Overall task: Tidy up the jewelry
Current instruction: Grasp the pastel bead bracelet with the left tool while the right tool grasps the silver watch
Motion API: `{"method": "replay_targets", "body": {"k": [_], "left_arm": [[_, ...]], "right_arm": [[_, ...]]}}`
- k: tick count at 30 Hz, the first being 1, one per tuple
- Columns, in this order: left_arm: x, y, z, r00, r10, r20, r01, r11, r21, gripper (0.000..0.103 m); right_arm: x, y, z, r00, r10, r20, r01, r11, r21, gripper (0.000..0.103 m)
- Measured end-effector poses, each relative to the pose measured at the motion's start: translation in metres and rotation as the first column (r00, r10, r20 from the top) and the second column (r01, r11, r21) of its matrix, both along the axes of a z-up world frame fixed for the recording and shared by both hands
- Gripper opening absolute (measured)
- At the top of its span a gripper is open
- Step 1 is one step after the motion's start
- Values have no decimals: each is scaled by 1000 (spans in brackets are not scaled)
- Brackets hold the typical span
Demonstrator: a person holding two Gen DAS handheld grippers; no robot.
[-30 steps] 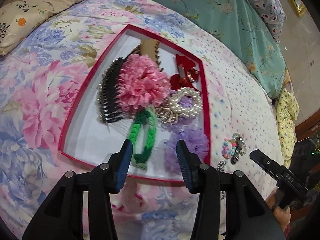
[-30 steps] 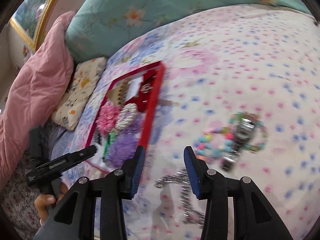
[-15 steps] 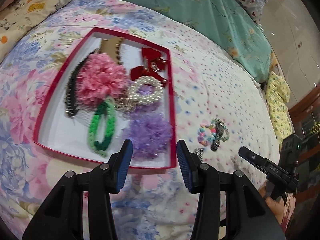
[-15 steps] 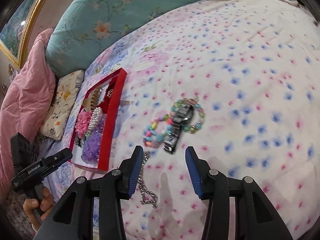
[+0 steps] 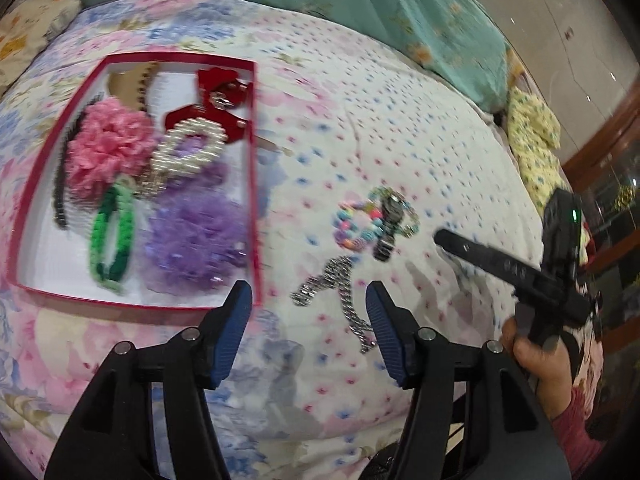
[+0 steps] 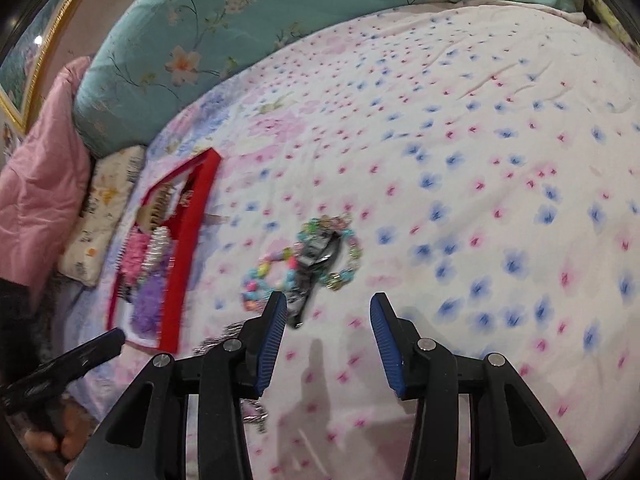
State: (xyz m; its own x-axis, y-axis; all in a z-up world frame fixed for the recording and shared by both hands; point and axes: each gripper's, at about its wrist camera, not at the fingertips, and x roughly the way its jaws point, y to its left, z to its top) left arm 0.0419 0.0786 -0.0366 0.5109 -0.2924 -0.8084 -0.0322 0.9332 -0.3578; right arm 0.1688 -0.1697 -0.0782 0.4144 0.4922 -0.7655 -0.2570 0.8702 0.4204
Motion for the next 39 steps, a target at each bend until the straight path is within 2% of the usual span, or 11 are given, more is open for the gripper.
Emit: {"method": "replay_targets", "body": {"k": [11,19,24,27,28,30,31,32,33,34,39], "left_arm": [[16,-40,-26,993,-101,-65,103,995,14,58],[35,-54,-49,982,-149,-117,155,987,46,58],[40,-59,-54,980,-164,-109,173,982,77,58],[38,-68,-56,978,-189,-94,200,972,125,58],[36,-70,-57,977,-194,-87,205,968,146,56],[35,-70,-56,978,-194,-80,205,962,179,38],[35,-69,-56,977,-194,-84,206,961,185,16],[36,-66,-57,977,-191,-92,204,963,177,8],[37,-63,-58,977,-190,-94,203,966,158,8],[37,-61,-57,978,-188,-93,200,969,146,3],[30,-54,-52,979,-188,-84,193,979,62,2]], "right_arm": [[12,15,2,999,48,-6,-48,996,69,43],[40,38,-25,998,41,-51,-39,999,35,40],[47,51,-28,998,62,-20,-62,998,-6,40],[46,58,-29,996,87,10,-86,995,-52,38],[46,59,-29,996,87,21,-86,993,-78,29],[46,57,-29,996,85,24,-83,994,-75,25],[47,54,-29,997,81,20,-80,995,-60,24],[47,52,-29,997,78,16,-77,996,-47,23],[47,49,-28,997,72,14,-71,997,-28,23],[46,47,-28,998,69,11,-68,998,-15,22],[40,36,-19,998,59,0,-59,996,69,21]]}}
